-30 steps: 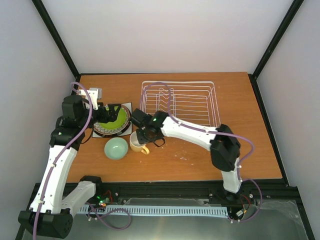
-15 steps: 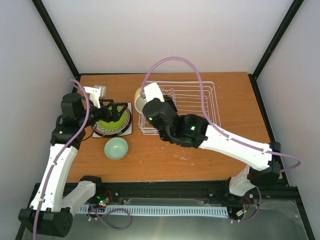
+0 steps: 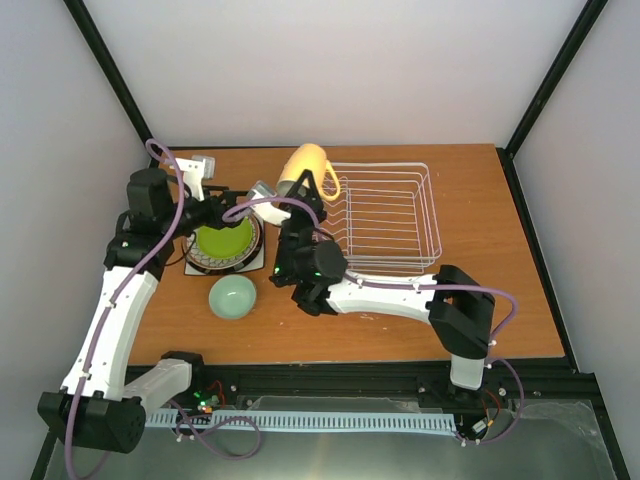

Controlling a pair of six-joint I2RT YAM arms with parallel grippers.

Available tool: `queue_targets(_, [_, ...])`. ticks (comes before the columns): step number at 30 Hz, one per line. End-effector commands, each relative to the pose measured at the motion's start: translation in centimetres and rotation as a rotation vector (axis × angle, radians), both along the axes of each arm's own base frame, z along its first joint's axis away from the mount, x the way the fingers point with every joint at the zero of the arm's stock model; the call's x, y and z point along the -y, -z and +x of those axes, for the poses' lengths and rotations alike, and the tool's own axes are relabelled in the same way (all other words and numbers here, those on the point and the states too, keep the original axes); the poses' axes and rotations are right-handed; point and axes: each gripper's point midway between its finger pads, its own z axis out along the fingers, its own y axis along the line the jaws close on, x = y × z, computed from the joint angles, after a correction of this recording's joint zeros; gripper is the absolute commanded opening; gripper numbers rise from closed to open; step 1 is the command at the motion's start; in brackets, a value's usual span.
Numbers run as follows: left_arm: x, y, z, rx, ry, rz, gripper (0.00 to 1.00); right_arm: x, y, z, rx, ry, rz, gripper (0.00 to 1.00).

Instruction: Load the mixed dishes into the dish rack

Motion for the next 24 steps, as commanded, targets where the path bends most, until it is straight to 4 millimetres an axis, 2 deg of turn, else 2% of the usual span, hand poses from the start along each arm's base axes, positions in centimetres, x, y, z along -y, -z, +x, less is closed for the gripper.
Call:
queue_targets(1, [-1.8,0.0,0.3,0.066,-0.123,0.131,0.92,7.3,-8.0,-2.6,0.183,0.099,0.208,0.03])
queue_targets(5, [-3.7,0.6,0.8,0.072,-0.229,0.208,0.93,7.7,-8.3,-3.2,0.235,0.075,0.139,0.03])
queue_targets(8, [-4.8,-0.8,1.3,0.079,-0.309,0.194,0.94,6.3,-5.6,-3.2,0.267,0.063,-0.106,0.03])
queue_targets(9, [-4.6,-1.5,1.3,0.095,-0.305,0.179,0.94,6.2,-5.0,-3.1,0.269,0.064,-0.144,0.03])
queue_targets(10, [-4.1,-1.9,1.3,0.104,-0.28,0.162,0.95,6.7,-5.1,-2.9,0.255,0.064,-0.083,0.03])
queue_targets(11, [-3.2,-2.0,1.4,0.107,-0.232,0.14,0.95,8.0,-6.3,-2.8,0.228,0.073,0.078,0.03])
queue_targets(13, [-0.5,-1.0,1.0,0.095,-0.072,0.077,0.95,11.2,-9.3,-3.1,0.208,0.051,0.425,0.03])
queue_targets(15, [2.0,0.3,0.5,0.072,0.083,-0.033,0.94,12.7,-10.5,-3.5,0.161,-0.054,0.674,0.03])
queue_targets(17, [4.2,0.7,-0.7,0.057,0.235,-0.161,0.93,12.7,-9.7,-3.4,0.018,-0.255,0.887,0.03])
queue_targets(18, [4.6,0.8,-1.0,0.046,0.27,-0.204,0.92,14.6,-9.6,-2.6,-0.077,-0.327,1.099,0.03])
queue_targets(19, [4.9,0.7,-1.1,0.039,0.29,-0.237,0.92,16.3,-8.2,-1.8,-0.159,-0.386,1.342,0.03])
queue_targets(22, [5.4,-0.3,-1.7,0.086,0.333,-0.274,0.93,20.1,-6.9,-2.4,-0.212,-0.511,1.559,0.03])
queue_targets(24, [5.8,-1.3,-2.5,0.114,0.39,-0.317,0.94,20.3,-5.6,-2.2,-0.323,-0.601,1.664,0.03])
